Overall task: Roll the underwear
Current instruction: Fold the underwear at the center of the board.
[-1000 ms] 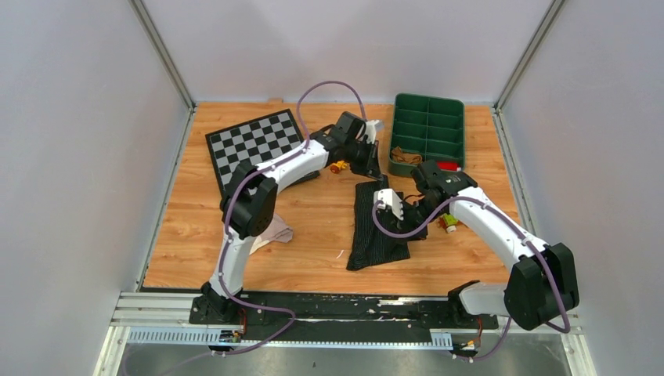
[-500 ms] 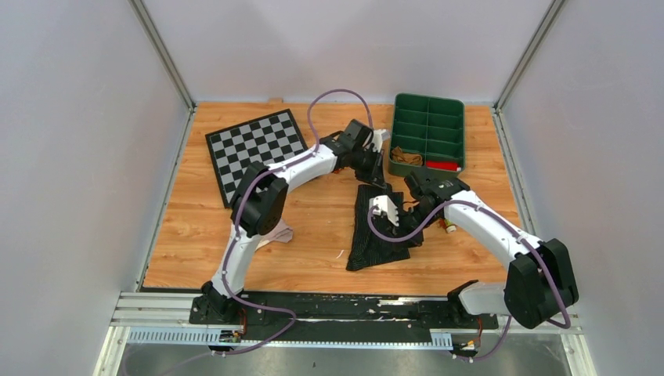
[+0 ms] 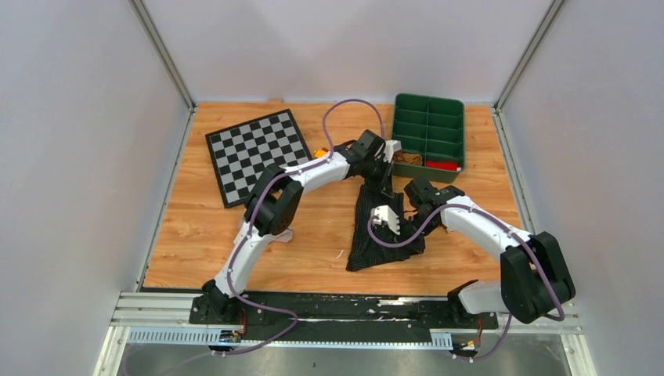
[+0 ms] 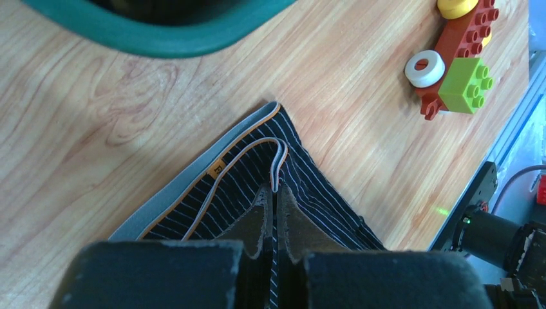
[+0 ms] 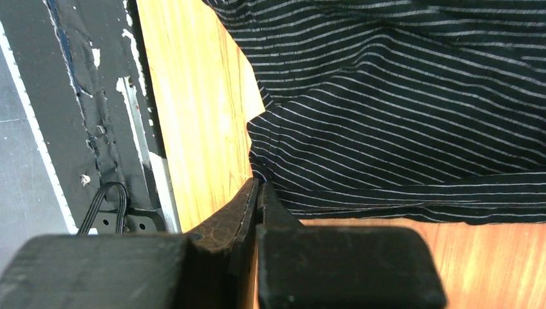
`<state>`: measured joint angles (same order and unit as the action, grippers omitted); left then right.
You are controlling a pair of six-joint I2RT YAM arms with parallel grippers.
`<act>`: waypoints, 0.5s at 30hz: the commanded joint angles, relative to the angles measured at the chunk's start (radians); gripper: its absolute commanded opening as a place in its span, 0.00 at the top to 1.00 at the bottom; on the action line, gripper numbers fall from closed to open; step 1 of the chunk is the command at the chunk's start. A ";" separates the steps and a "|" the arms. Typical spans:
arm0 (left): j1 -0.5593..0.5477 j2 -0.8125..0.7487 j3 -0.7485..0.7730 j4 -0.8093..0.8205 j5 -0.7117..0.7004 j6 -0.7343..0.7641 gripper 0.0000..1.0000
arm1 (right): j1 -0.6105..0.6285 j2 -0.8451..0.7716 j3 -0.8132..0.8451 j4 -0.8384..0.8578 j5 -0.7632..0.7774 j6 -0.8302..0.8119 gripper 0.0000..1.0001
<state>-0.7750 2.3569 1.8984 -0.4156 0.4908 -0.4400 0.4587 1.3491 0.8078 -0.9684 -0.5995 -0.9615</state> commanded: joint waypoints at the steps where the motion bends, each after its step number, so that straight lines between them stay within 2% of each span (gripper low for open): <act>1: -0.012 0.021 0.053 0.044 -0.008 0.007 1.00 | -0.017 -0.002 -0.025 0.021 0.004 -0.040 1.00; 7: -0.026 0.045 0.062 0.061 -0.008 0.000 0.99 | -0.028 -0.005 -0.046 0.035 0.026 -0.033 0.95; 10: -0.031 0.055 0.070 0.070 -0.014 -0.009 0.95 | -0.038 -0.008 -0.060 0.043 0.044 -0.032 0.93; 15: -0.019 0.005 0.112 0.002 -0.009 0.028 0.73 | -0.060 -0.040 0.016 -0.021 0.093 0.009 0.70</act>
<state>-0.7982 2.4042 1.9404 -0.3855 0.4858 -0.4435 0.4213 1.3491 0.7517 -0.9489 -0.5415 -0.9695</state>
